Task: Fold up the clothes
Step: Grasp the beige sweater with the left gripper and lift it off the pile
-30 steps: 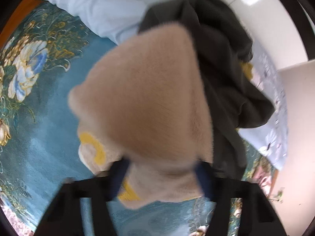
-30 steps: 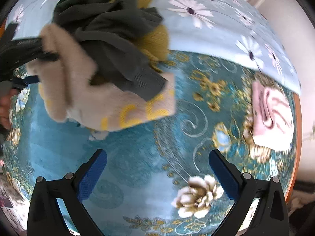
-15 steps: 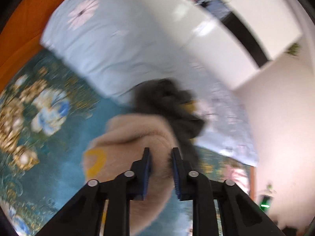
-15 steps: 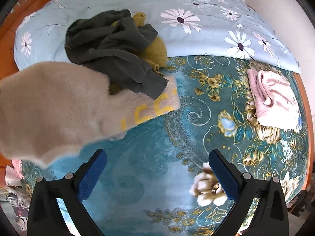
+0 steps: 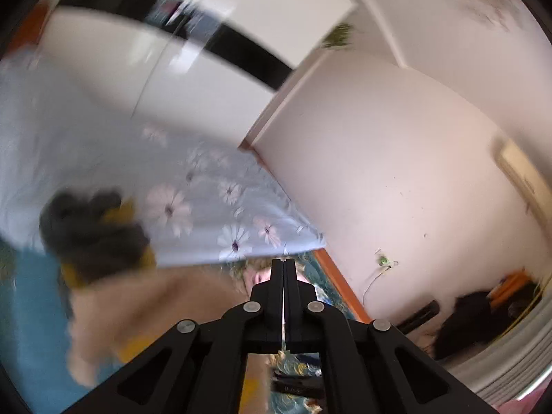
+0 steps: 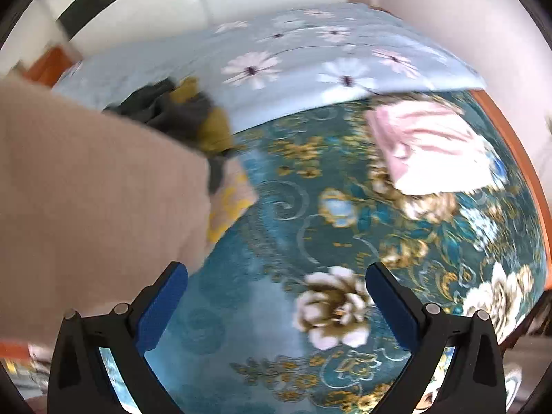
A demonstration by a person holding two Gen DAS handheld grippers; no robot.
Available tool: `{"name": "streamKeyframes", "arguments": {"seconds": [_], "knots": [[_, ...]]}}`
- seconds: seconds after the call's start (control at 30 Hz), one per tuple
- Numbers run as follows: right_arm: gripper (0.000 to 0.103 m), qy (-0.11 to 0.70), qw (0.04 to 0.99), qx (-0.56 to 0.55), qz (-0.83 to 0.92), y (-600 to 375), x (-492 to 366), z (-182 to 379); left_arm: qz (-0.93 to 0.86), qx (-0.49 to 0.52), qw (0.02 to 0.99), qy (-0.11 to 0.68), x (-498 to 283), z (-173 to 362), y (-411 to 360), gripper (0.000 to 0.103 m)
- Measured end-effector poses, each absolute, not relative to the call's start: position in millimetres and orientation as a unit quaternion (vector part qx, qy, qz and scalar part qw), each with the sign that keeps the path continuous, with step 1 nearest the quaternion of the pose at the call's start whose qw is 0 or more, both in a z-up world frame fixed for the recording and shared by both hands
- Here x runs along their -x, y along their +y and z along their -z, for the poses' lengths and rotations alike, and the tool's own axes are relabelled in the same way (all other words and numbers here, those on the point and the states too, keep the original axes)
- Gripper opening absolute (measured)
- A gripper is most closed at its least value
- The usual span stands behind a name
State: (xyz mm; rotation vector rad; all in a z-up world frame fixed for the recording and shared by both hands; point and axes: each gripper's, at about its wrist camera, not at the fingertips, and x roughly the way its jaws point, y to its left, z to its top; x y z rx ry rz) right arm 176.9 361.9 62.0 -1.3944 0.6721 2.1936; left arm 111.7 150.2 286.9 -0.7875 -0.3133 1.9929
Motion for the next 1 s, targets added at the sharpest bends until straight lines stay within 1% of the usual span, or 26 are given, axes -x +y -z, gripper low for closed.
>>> {"name": "streamKeyframes", "arguments": {"seconds": [0.07, 0.17, 0.27, 0.47, 0.57, 0.6, 0.67, 0.7, 0.73, 0.77, 0.8, 0.83, 0.87, 0.93, 1.0], "knots": [[0.103, 0.257, 0.24, 0.496, -0.794, 383.1, -194.8, -62.7, -0.811, 0.326, 0.468, -0.131, -120.8, -295.4, 170.2, 0.0], [0.103, 0.274, 0.248, 0.493, -0.788, 405.9, -216.4, -56.0, -0.81, 0.385, 0.423, -0.129, -122.3, -268.1, 177.2, 0.0], [0.103, 0.288, 0.246, 0.499, -0.779, 419.5, -234.6, -42.8, -0.807, 0.453, 0.36, -0.118, -104.5, -213.2, 208.5, 0.0], [0.103, 0.309, 0.229, 0.52, -0.763, 434.6, -263.6, -13.4, -0.737, 0.619, 0.249, -0.113, -122.5, -79.4, 215.8, 0.002], [0.103, 0.316, 0.206, 0.538, -0.754, 434.7, -275.0, 7.1, -0.69, 0.684, 0.182, -0.151, -140.9, -16.1, 205.2, 0.003], [0.103, 0.318, 0.193, 0.543, -0.753, 433.2, -277.7, 14.8, -0.68, 0.695, 0.165, -0.164, -147.3, -4.3, 199.4, 0.003], [0.103, 0.317, 0.164, 0.554, -0.753, 427.9, -275.9, 32.6, -0.678, 0.699, 0.151, -0.169, -155.4, 3.0, 190.7, 0.005], [0.103, 0.318, 0.153, 0.559, -0.751, 425.9, -273.0, 41.4, -0.684, 0.696, 0.147, -0.161, -158.4, 1.2, 188.5, 0.012], [0.103, 0.323, 0.142, 0.565, -0.746, 424.0, -268.8, 52.9, -0.69, 0.693, 0.143, -0.151, -158.4, -1.8, 189.0, 0.027], [0.103, 0.334, 0.14, 0.569, -0.738, 423.5, -265.4, 62.9, -0.695, 0.69, 0.142, -0.142, -158.1, -0.8, 189.7, 0.037], [0.103, 0.35, 0.145, 0.57, -0.729, 424.1, -263.4, 72.9, -0.695, 0.691, 0.142, -0.143, -156.9, 4.7, 193.2, 0.056], [0.103, 0.366, 0.149, 0.569, -0.721, 424.6, -261.9, 81.5, -0.693, 0.691, 0.143, -0.146, -155.5, 10.7, 197.2, 0.058], [0.103, 0.377, 0.153, 0.566, -0.717, 424.5, -261.4, 86.4, -0.69, 0.693, 0.144, -0.155, -154.3, 15.8, 200.9, 0.058], [0.103, 0.373, 0.152, 0.572, -0.715, 423.1, -262.1, 91.0, -0.672, 0.704, 0.148, -0.174, -145.2, 28.2, 220.6, 0.061], [0.103, 0.359, 0.148, 0.582, -0.714, 422.0, -266.7, 92.6, -0.658, 0.718, 0.158, -0.161, -139.8, 48.0, 251.4, 0.063]]}}
